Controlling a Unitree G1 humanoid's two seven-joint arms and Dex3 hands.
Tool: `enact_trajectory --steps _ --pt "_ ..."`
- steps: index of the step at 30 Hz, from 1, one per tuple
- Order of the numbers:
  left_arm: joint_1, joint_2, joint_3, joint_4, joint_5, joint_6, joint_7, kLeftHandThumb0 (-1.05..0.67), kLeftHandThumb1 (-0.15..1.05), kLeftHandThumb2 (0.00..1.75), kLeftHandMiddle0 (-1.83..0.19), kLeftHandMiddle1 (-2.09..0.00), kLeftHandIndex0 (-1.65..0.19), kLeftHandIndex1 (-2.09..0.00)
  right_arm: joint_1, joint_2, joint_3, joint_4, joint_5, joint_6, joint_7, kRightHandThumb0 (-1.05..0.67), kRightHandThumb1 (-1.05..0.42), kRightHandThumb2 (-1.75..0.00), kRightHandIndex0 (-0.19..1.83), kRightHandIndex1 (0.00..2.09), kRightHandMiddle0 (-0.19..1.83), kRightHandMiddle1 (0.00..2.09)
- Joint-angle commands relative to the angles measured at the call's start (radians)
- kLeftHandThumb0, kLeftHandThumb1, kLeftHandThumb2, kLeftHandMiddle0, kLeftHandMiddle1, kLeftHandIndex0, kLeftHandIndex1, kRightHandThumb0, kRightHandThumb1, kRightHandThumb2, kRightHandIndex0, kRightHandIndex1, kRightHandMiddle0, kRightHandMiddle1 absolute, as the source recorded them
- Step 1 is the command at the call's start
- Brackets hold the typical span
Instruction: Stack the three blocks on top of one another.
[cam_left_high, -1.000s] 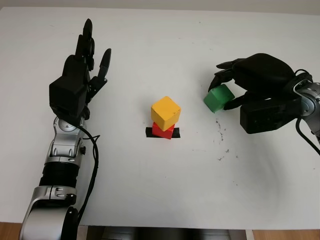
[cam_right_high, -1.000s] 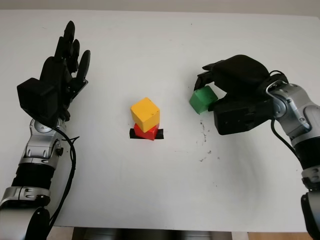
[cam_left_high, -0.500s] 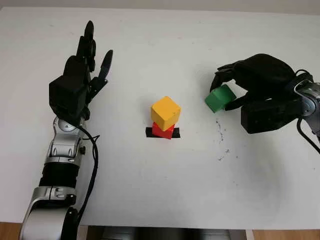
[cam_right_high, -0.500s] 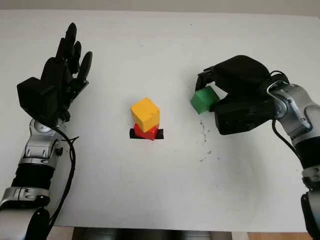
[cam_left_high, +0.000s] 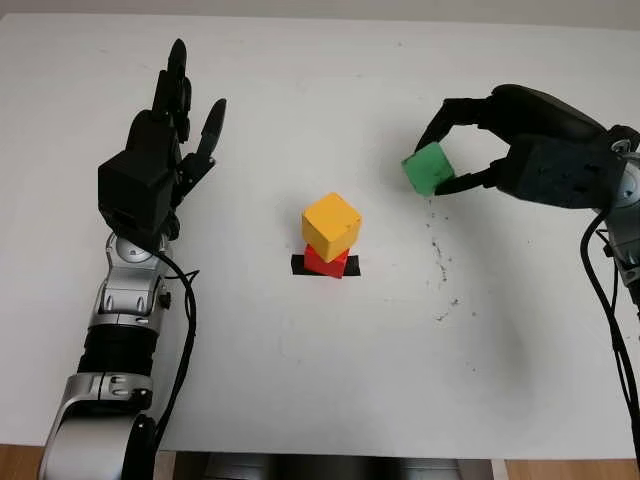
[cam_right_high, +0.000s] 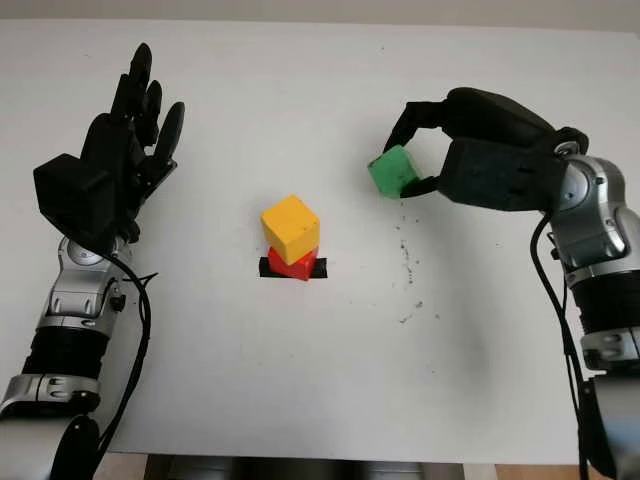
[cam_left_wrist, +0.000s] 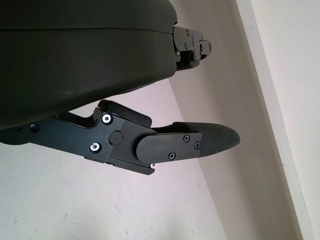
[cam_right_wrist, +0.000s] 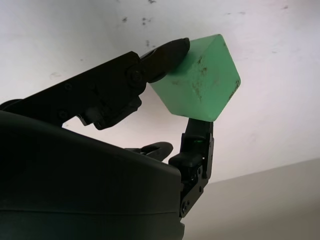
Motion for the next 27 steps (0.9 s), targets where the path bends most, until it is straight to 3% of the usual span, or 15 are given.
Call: enact_trajectory --steps 1,4,8,18,23,27 --pt "0.01 0.013 0.001 -0.003 0.004 -0.013 -0.001 -0.61 1.05 0.47 0.05 -0.05 0.05 -0.05 0.015 0.019 -0.031 -0.055 0.046 0.028 0.019 -0.39 -0.93 -0.06 0.41 0.04 0.42 1.3" --pt "0.01 0.013 0.0 -0.005 0.006 -0.01 0.0 -0.6 1.05 0.48 0.05 -0.05 0.05 -0.05 0.025 0.037 -0.05 -0.101 0.094 0.058 0.036 -0.39 -0.93 -0.06 0.4 0.04 0.41 1.31" --pt "0.006 0.013 0.001 0.006 0.004 -0.019 -0.001 -0.62 1.05 0.47 0.05 -0.05 0.05 -0.05 0.032 0.077 -0.073 -0.183 0.166 0.114 0.056 -0.39 -0.93 -0.05 0.4 0.04 0.37 1.5" --pt "0.001 0.014 -0.001 0.016 0.005 -0.029 -0.002 -0.62 1.05 0.47 0.05 -0.05 0.04 -0.05 0.074 0.203 -0.141 -0.532 0.46 0.576 0.091 -0.4 -0.98 -0.07 0.28 0.0 0.24 1.81" --pt "0.004 0.015 0.001 0.012 0.005 -0.03 0.0 -0.63 1.05 0.47 0.04 -0.06 0.04 -0.05 0.082 0.22 -0.145 -0.596 0.534 0.65 0.103 -0.41 -1.0 -0.06 0.26 0.0 0.18 1.86" --pt "0.012 0.019 0.004 -0.001 -0.002 -0.011 -0.008 -0.64 1.05 0.47 0.06 -0.05 0.05 -0.05 0.04 0.186 -0.112 -0.578 0.528 0.64 0.158 -0.44 -0.99 -0.05 0.28 0.01 0.22 1.82"
